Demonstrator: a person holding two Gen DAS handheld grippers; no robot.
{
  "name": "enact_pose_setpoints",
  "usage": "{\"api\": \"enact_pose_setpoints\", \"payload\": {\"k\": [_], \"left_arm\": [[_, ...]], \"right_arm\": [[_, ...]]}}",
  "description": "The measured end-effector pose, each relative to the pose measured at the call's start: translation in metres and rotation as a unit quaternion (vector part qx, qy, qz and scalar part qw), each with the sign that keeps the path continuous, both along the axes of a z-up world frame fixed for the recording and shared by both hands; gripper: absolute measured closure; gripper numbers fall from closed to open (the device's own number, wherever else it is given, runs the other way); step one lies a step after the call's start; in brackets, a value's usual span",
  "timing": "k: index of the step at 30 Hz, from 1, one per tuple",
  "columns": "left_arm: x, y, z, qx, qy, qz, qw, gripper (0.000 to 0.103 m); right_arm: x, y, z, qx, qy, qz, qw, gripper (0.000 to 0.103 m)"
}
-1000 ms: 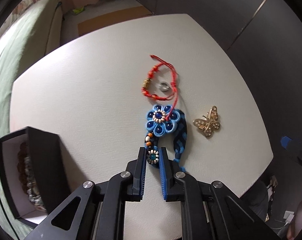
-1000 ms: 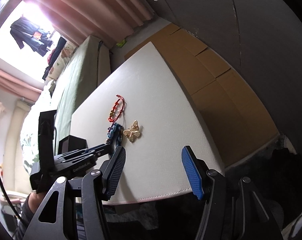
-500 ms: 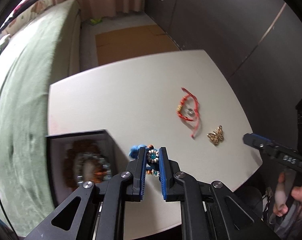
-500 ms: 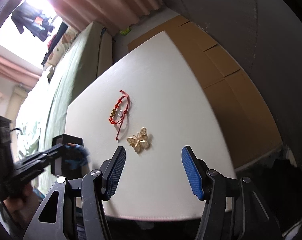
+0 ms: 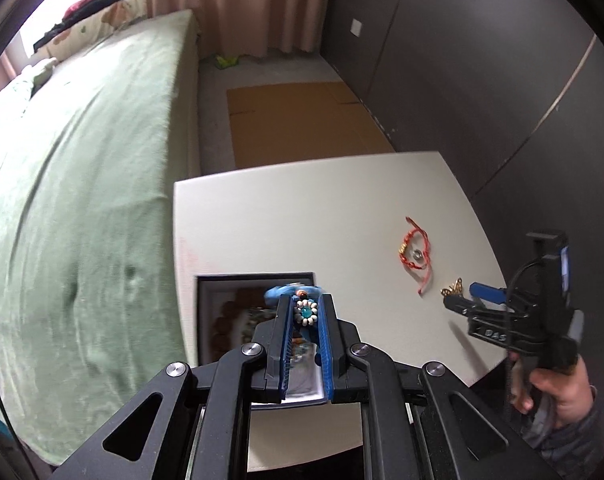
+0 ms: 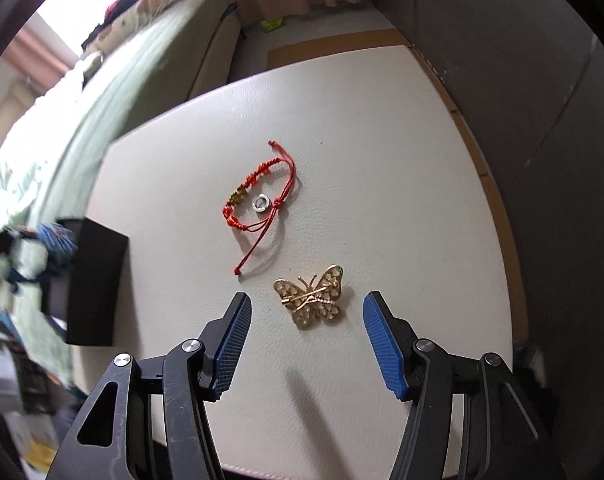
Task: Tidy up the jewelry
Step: 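Carry the blue charm into the box with the left tool while the right tool grasps the butterfly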
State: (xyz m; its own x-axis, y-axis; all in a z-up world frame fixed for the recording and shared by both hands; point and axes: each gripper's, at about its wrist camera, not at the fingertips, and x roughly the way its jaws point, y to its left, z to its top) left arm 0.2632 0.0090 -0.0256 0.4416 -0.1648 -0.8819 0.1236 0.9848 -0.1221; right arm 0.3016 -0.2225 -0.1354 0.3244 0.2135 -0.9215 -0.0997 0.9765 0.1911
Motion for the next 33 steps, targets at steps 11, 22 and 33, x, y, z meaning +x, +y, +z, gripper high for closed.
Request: {"api": "enact_pose_setpoints", "payload": {"k": [11,22,33], "left_arm": [[-0.009,0.034,0.002,0.000,0.001,0.027,0.9996,0.090],[-0.003,0.033,-0.020,-0.019,0.033,0.014,0.9992,0.043],[-0.014,0.076,-0.018,-0.038,0.016,0.057,0.9975,0.036]], "right_arm": [[0.000,0.028,-0.004,-0.107,-0.023,0.030,0.994,0.053],[-0.023,0.016,0.023,-0.048,-0.030,0.015,0.998,0.061],[-0.036,0.084,0.074,0.027,-0.066,0.064,0.995,0.061]]}}
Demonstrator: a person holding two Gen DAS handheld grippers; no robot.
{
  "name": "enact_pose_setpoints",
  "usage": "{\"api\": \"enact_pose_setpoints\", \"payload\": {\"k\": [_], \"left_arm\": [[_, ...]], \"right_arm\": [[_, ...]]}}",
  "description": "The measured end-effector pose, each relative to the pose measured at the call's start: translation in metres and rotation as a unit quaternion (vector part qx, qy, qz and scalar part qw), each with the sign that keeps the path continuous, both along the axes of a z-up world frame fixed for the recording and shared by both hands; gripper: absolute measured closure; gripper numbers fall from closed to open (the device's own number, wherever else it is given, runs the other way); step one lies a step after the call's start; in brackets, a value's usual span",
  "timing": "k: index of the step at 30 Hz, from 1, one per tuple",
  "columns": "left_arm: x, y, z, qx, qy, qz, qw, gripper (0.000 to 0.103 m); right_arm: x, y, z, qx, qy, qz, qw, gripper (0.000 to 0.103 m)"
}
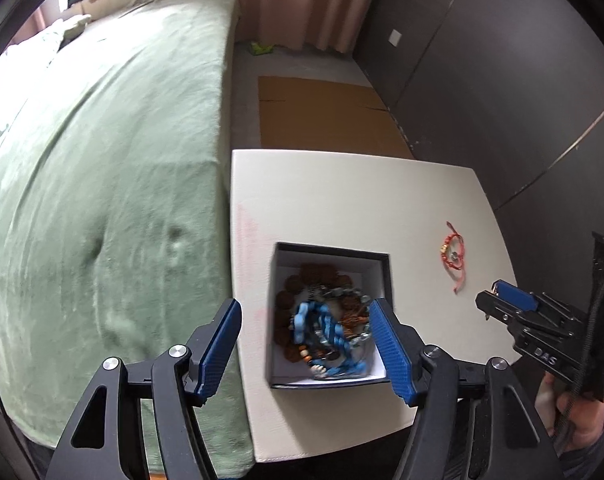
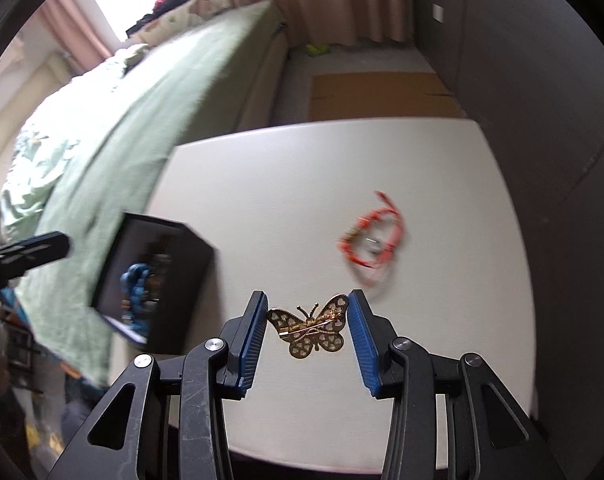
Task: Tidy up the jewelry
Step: 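Carry the blue charm into the box with the left tool while the right tool grasps the butterfly, then lower the gold butterfly into the black box and open the right tool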
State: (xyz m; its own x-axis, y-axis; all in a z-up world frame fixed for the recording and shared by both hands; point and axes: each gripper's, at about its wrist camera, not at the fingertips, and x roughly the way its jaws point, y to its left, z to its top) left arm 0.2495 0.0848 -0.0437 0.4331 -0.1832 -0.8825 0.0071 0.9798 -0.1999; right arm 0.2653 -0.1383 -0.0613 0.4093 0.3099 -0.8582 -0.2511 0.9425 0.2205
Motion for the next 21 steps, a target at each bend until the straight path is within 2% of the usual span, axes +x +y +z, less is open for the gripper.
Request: {"api": "enact_pose_setpoints", "payload": {"k": [10,15,16,18,21], "left_arm": [[-0.010,0.034,0.005,-0.006,-0.010,0.027,0.9996,0.036],[-0.014,0.045,0.007,-0.009,-0.011,0.036,0.9992,0.036],[-0.015,0.046,0.007,-0.009,-0.011,0.037,0.9992,0.036],[-0.017,0.048,0.007,-0.009,-0.010,0.039,0.9992,0.036],[-0.017,0.047,0.007,-0.009,-0.011,0.038,0.9992,0.036]], "right_arm": [[0.006,0.059,0.023,0.066,-0.001,0.060,0.996,0.061],[0.006,0.088,0.035,0.115,-0.017,0.100,0.988,0.060],[0.006,0.091,0.035,0.115,-0.016,0.102,0.988,0.059],[0.008,0.094,0.028,0.112,-0.006,0.093,0.989,0.037],[0.006,0.086,0.021,0.111,-0.007,0.077,0.991,0.036]]}}
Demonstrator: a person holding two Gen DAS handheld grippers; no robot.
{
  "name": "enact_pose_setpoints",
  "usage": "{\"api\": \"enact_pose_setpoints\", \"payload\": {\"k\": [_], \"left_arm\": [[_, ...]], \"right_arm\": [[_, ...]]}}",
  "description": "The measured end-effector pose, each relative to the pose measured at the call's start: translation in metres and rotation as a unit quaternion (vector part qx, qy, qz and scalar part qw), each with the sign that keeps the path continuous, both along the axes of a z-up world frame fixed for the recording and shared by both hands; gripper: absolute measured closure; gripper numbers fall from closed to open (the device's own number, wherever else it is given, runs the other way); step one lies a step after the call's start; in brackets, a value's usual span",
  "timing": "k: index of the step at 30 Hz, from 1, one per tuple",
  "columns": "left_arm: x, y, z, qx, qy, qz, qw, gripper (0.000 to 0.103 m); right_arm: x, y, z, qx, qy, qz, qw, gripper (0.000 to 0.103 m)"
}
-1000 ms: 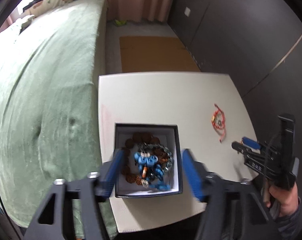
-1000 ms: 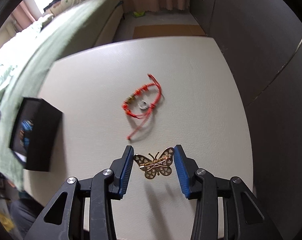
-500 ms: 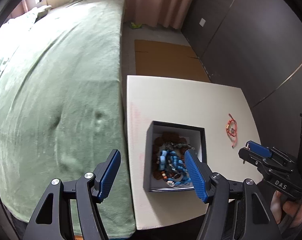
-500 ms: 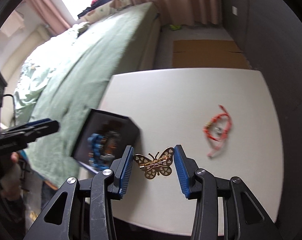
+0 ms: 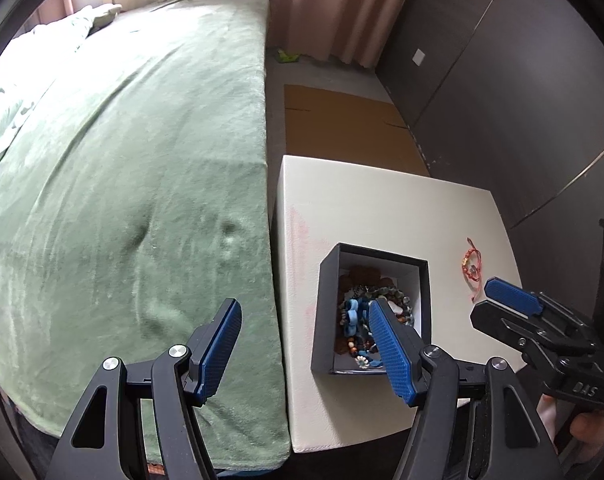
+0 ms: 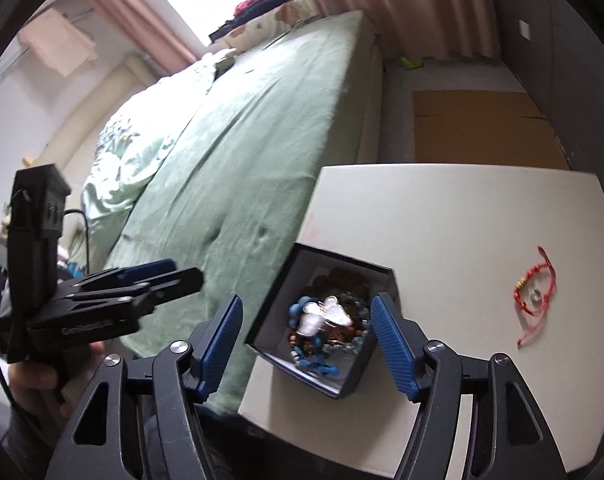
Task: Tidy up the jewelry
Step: 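Lower the gold butterfly into the black box and open the right tool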
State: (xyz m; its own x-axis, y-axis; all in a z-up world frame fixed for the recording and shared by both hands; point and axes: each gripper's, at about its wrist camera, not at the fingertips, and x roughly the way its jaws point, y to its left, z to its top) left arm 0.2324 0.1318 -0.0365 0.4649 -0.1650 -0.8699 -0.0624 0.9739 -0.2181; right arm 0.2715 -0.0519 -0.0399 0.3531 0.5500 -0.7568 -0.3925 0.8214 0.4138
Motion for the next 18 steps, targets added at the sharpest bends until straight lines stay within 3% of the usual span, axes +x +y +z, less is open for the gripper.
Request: {"api": "enact_pose_setpoints", "payload": {"k": [6,18], "left_arm": [[0.004,-0.017,-0.002,-0.003,0.003,-0.016,0.9999,0.036],[0.023,-0.099,-0.009,0.005,0.000,-0.090,0.9960,0.036]], "right_arm": [[-0.009,-0.039,-0.012,-0.001,0.014,-0.040,0.999,0.036],[-0.032,-0.134,-0.021,-0.017,0.007,-0.133,0.991,0.036]]}}
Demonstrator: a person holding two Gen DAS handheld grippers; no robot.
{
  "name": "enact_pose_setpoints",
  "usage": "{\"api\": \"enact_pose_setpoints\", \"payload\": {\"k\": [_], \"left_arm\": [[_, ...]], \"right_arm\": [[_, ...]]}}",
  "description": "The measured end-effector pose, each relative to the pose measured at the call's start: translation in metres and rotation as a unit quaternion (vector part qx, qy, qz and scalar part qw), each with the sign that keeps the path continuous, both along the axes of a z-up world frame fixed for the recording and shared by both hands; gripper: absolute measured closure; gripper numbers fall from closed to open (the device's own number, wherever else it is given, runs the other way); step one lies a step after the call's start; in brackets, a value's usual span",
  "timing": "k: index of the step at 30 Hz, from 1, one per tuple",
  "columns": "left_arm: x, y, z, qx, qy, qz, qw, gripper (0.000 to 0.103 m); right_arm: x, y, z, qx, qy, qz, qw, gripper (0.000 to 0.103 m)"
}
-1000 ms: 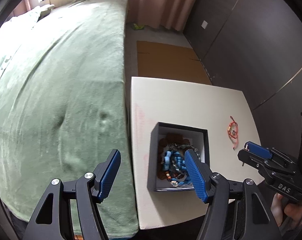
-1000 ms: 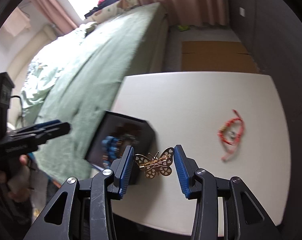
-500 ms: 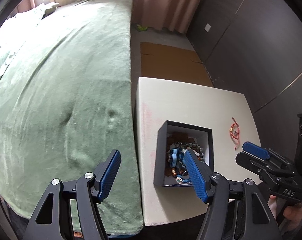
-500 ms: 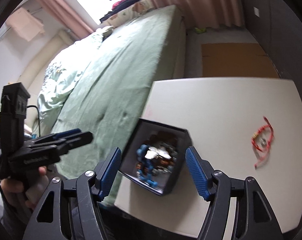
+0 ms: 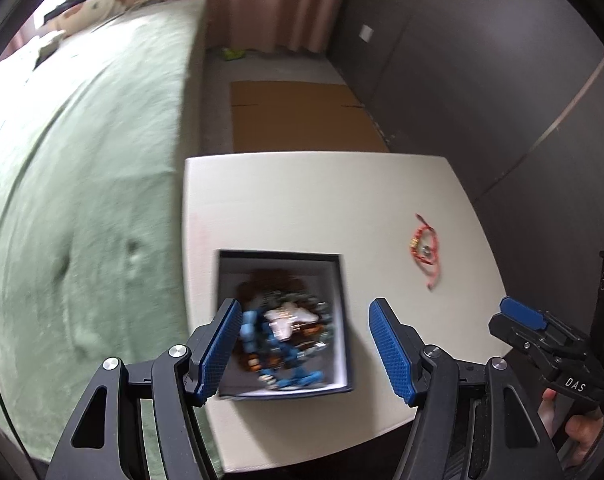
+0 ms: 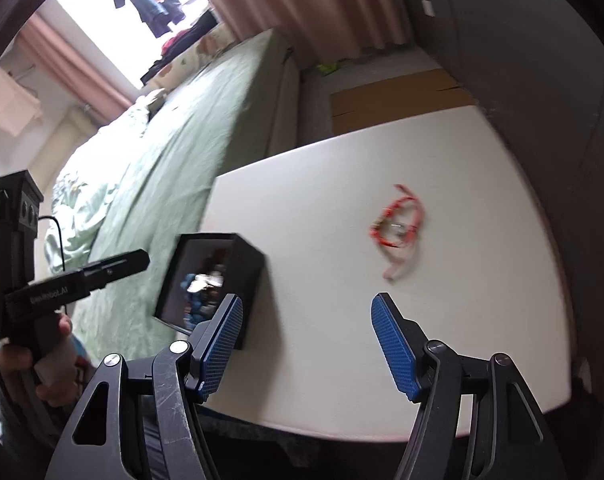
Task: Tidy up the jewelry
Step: 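Lower the gold butterfly into the black box and open the right tool, then close the left tool on the red string bracelet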
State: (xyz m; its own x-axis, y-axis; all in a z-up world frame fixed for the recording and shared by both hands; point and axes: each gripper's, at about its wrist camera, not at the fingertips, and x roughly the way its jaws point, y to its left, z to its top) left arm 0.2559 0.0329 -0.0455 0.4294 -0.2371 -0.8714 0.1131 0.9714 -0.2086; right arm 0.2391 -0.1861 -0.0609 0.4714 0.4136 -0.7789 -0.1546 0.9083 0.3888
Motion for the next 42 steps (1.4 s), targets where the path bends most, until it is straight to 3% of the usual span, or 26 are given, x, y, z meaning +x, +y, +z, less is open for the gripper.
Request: {"api": "enact_pose_setpoints", "payload": {"k": [7,10,14,21,27,32,34,36,42], "left_arm": [[0.015,-0.049,-0.005,0.005,0.003,-0.041,0.9992,0.035],[0.022,-0.066,-0.008,0.004,0.010,-0.050,0.9987,0.024],[0.029,-0.085,-0.007,-0.005,0.004,-0.063,0.9980,0.011],[0.045,-0.114,-0.013,-0.018,0.018,-0.079,0.9965,0.009],[0.064,-0.136,-0.014,0.008,0.013,-0.079,0.9968,0.009],[0.080,-0.153,-0.021,0.029,0.026,-0.092,0.9949,0.025],[0.087,-0.161,-0.031,0.047,0.041,-0.097,0.9933,0.040],[0.089,-0.166,-0.041,0.058,0.056,-0.102,0.9915,0.047],[0.097,-0.170,-0.068,0.072,0.083,-0.096,0.9894,0.062]], "right_arm": [[-0.010,-0.055,-0.004,-0.011,0.001,-0.062,0.998,0.036],[-0.013,-0.071,-0.005,-0.011,0.003,-0.081,0.997,0.035],[-0.016,-0.092,-0.008,-0.009,0.005,-0.107,0.994,0.008],[-0.022,-0.128,-0.014,-0.009,0.015,-0.148,0.989,0.001],[-0.028,-0.151,-0.014,-0.003,0.008,-0.171,0.985,0.001],[-0.031,-0.161,-0.016,0.006,0.006,-0.181,0.983,0.001],[-0.030,-0.163,-0.018,0.006,0.009,-0.184,0.983,0.001],[-0.031,-0.165,-0.018,0.004,0.011,-0.187,0.982,0.001],[-0.036,-0.172,-0.021,0.000,0.017,-0.196,0.980,0.001]]}}
